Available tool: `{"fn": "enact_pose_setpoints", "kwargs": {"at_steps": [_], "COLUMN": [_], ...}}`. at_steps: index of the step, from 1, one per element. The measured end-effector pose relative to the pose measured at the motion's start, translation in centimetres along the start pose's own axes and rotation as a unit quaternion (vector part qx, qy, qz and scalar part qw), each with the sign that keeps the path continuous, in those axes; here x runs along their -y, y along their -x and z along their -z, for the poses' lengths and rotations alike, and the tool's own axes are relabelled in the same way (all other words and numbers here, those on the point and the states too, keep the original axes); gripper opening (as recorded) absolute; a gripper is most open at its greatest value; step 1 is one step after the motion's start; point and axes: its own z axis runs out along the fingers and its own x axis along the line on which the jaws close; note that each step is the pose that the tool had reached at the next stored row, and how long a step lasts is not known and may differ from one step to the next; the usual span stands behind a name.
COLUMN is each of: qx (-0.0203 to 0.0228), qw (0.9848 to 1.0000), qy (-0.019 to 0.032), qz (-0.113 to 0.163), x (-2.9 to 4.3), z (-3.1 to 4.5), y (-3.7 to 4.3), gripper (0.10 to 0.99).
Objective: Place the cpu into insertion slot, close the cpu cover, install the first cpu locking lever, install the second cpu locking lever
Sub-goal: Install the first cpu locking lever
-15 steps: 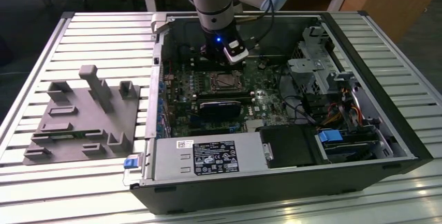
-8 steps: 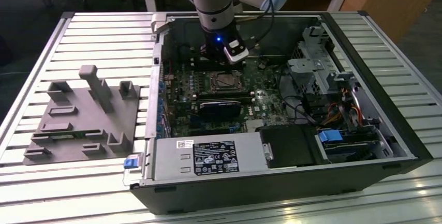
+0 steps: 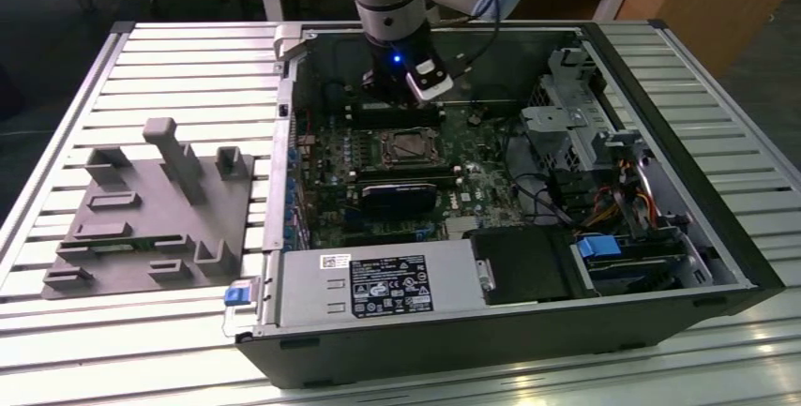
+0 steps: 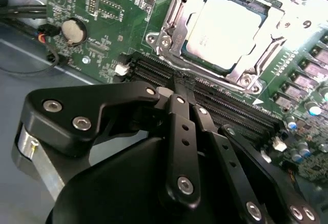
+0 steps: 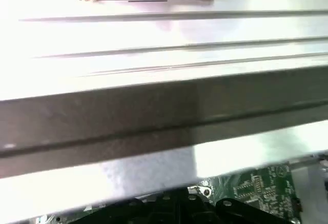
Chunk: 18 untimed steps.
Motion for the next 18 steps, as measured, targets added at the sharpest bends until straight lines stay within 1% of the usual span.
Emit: {"fn": "enact_pose_setpoints", "kwargs": {"at_steps": [2,4,10,11,12,13,14,15,16,18], "qx": [0.0000,0.0001,0.0002,-0.0006,-0.0045,-0.0108,-0.0149,-0.0169,-0.0182,-0.0182], "qw": [1.0000,1.0000,1.0000,1.0000,1.0000,0.9999,0.9999,0.9998,0.9998,0.9996], "qy": [-0.0002,-0.0010,-0.0012,-0.0012,-0.0020,-0.0035,-0.0055,-0.0083,-0.0129,-0.0219], "qz": [0.000,0.000,0.000,0.000,0.000,-0.001,-0.001,-0.001,-0.001,0.001], "x": [-0.07,-0.12,-0.12,-0.12,-0.12,-0.13,-0.13,-0.13,-0.13,-0.13], "z": [0.41,0.67,0.69,0.69,0.68,0.64,0.61,0.58,0.54,0.51], "y": [0.09,0.14,0.15,0.15,0.18,0.22,0.26,0.29,0.32,0.33], "gripper": [0.102,0.102,0.102,0.102,0.102,0.102,0.102,0.102,0.102,0.102]}}
